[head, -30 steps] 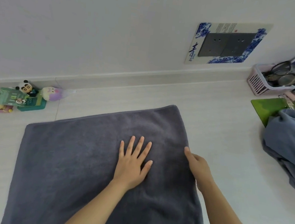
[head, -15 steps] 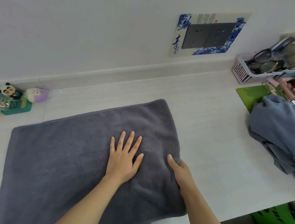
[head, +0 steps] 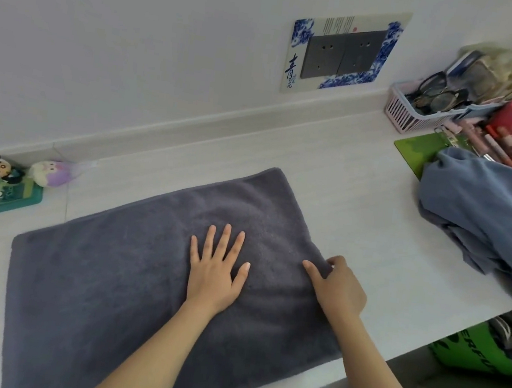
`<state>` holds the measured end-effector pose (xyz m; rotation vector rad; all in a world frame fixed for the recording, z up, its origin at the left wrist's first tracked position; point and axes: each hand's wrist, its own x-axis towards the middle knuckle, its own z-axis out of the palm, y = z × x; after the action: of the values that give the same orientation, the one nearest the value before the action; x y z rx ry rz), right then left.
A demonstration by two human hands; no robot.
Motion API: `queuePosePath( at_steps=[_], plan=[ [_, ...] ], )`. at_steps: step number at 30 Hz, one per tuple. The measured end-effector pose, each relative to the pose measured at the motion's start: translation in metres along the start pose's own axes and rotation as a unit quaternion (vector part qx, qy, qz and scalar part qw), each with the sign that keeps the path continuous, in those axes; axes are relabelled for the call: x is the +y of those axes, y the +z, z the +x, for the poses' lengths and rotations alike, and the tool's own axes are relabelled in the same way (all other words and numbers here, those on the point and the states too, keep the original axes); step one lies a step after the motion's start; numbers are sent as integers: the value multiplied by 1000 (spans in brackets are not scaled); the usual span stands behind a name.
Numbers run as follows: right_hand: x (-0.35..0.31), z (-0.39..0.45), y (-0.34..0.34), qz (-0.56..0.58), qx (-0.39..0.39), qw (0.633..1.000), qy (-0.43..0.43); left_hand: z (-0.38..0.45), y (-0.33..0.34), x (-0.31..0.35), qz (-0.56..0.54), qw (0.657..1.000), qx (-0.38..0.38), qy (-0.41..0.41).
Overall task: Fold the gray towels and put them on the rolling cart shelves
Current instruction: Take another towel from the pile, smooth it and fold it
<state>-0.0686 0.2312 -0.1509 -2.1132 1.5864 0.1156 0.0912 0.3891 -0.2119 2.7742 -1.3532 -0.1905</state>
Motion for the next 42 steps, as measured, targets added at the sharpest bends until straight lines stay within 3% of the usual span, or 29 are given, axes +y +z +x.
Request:
queuePosePath(
  at_steps=[2, 6, 11, 14, 23, 28, 42],
  plan=[
    [2, 1, 4, 17, -13, 1000, -23, -3, -5, 6, 0, 1000, 19, 11],
    [-1, -2, -4, 182, -90, 979, 11, -30, -5, 35, -39, 992, 21, 121],
    [-17, -12, 5, 434, -213, 874, 55, -45, 10, 36, -28, 992, -6, 125],
    [-28, -19, 12, 462, -227, 856, 47, -46, 5, 36, -37, 991, -11, 125],
    [-42, -20, 30, 466, -152, 870, 57, -47, 2, 35, -62, 990, -19, 124],
    [-41, -14, 22, 359, -88, 929, -2, -46, 1, 33, -67, 991, -14, 119],
    [-14, 0, 12, 145, -72, 982, -93, -47, 3, 36, -60, 990, -26, 128]
  ],
)
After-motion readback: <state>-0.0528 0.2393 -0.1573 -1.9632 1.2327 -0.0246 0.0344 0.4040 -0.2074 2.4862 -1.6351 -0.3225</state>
